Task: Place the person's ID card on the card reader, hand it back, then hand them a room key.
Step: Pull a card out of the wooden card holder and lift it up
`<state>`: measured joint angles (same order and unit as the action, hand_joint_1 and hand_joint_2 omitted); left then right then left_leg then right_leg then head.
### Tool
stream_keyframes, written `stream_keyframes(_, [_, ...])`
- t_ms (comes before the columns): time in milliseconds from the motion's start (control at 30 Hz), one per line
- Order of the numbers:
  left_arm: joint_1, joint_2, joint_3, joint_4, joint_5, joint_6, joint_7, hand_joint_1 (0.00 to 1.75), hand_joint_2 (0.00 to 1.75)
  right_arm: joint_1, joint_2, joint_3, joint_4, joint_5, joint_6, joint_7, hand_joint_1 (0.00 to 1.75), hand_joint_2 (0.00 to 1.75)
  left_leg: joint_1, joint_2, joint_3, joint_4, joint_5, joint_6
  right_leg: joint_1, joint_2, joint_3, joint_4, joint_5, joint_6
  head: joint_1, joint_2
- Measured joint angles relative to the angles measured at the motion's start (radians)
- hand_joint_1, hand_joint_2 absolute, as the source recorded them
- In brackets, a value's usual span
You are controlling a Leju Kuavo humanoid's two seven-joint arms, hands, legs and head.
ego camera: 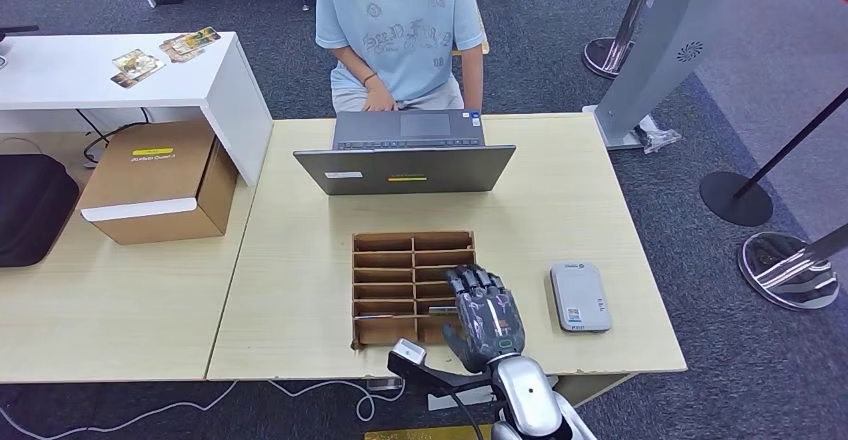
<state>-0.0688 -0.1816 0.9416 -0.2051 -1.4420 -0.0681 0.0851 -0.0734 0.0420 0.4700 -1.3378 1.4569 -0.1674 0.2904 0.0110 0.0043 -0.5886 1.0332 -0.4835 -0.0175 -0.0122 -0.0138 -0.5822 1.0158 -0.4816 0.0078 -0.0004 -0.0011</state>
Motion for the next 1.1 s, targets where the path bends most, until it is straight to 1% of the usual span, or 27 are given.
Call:
stream_keyframes(100, [0.000,0.000,0.000,0.000,0.000,0.000,0.000,0.00,0.00,0.000,0.000,0.000,0.000,0.000,-0.003,0.000,0.53,1.75,0.000,0.000,0.000,0.000,0.000,0.000,0.000,0.000,0.000,0.000,0.000,0.000,0.000,0.000])
stream_keyframes(300, [0.000,0.000,0.000,0.000,0.000,0.000,0.000,0.00,0.00,0.000,0.000,0.000,0.000,0.000,-0.004,0.000,0.47,1.75,0.000,0.000,0.000,0.000,0.000,0.000,0.000,0.000,0.000,0.000,0.000,0.000,0.000,0.000])
stream_keyframes(433, [0.000,0.000,-0.001,0.000,0.000,0.000,0.000,0.00,0.00,0.000,0.000,0.000,0.000,0.000,-0.004,0.000,0.54,1.75,0.000,0.000,0.000,0.000,0.000,0.000,0.000,0.000,0.000,0.000,0.000,0.000,0.000,0.000])
stream_keyframes(600, [0.000,0.000,-0.002,0.000,-0.002,0.001,0.000,0.00,0.00,0.003,0.000,0.000,-0.001,0.000,-0.004,0.000,0.59,1.75,0.000,0.000,0.000,0.000,0.000,0.000,0.000,0.000,0.000,0.000,0.000,0.000,0.000,0.000])
stream_keyframes(700, [0.000,0.000,-0.004,0.000,-0.003,0.002,0.000,0.00,0.00,0.006,0.000,-0.001,-0.003,0.000,-0.004,0.000,0.58,1.75,0.000,0.000,0.000,0.000,0.000,0.000,0.000,0.000,0.000,0.000,0.000,0.000,0.000,0.000])
stream_keyframes(900, [0.000,0.000,-0.009,0.000,-0.009,0.002,0.000,0.00,0.00,0.015,0.000,-0.001,-0.019,0.001,-0.007,0.002,0.66,1.75,0.000,0.000,0.000,0.000,0.000,0.000,0.000,0.000,0.000,0.000,0.000,0.000,0.000,0.000])
stream_keyframes(1033, [0.000,0.000,-0.012,0.000,-0.011,0.002,0.000,0.00,0.00,0.027,-0.001,-0.002,-0.033,0.003,-0.008,0.004,0.65,1.75,0.000,0.000,0.000,0.000,0.000,0.000,0.000,0.000,0.000,0.000,0.000,0.000,0.000,0.000])
stream_keyframes(1100, [0.000,0.000,-0.013,0.000,-0.012,0.002,0.000,0.00,0.00,0.034,-0.001,-0.002,-0.040,0.004,-0.008,0.005,0.66,1.75,0.000,0.000,0.000,0.000,0.000,0.000,0.000,0.000,0.000,0.000,0.000,0.000,0.000,0.000])
